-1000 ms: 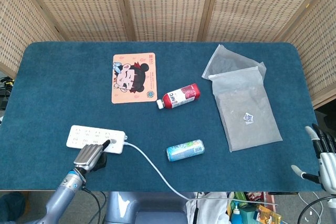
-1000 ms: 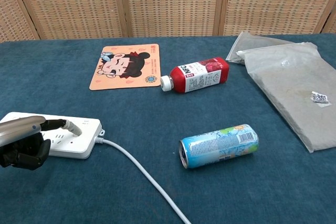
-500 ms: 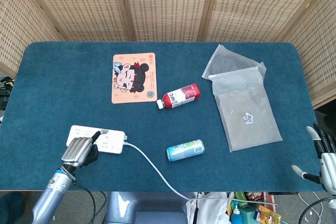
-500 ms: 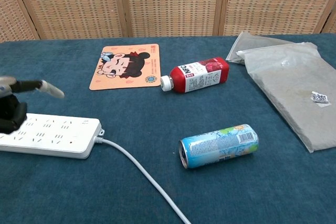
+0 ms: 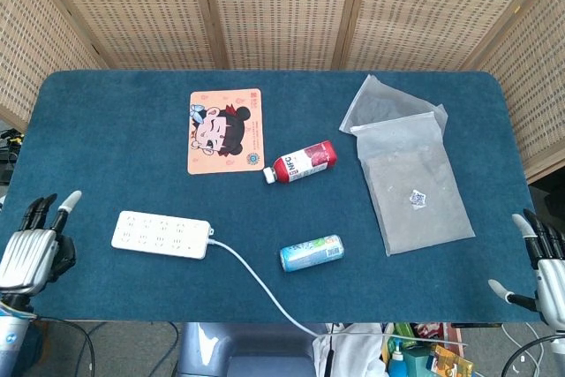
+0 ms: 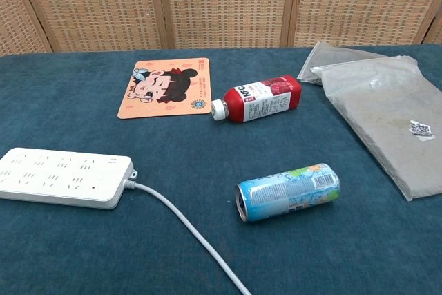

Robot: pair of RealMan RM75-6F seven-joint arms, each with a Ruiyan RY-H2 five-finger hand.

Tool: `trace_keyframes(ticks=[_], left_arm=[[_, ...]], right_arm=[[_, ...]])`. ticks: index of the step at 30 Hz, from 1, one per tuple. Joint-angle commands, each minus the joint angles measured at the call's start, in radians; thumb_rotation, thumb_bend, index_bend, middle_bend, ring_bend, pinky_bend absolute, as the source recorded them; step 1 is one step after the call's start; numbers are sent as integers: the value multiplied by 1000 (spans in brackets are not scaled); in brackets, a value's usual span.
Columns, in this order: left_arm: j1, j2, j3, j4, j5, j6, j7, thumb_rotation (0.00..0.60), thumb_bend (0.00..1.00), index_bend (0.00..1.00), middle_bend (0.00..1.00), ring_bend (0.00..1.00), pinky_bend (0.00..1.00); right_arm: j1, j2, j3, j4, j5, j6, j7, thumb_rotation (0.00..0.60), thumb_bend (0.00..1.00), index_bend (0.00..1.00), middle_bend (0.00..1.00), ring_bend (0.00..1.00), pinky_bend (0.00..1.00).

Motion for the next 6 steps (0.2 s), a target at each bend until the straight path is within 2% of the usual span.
trace_keyframes(ticks=[1, 6], left_arm=[[40, 21, 17, 47, 38, 35, -65, 600, 0, 0, 0, 0, 0], [52, 28, 17, 78, 50, 31, -111, 600, 0, 0, 0, 0, 0]], right_arm=[[-1, -1, 0, -1, 0, 2, -1, 600, 0, 0, 0, 0, 0], [-3, -2, 1, -2, 2, 4, -6, 600, 0, 0, 0, 0, 0]])
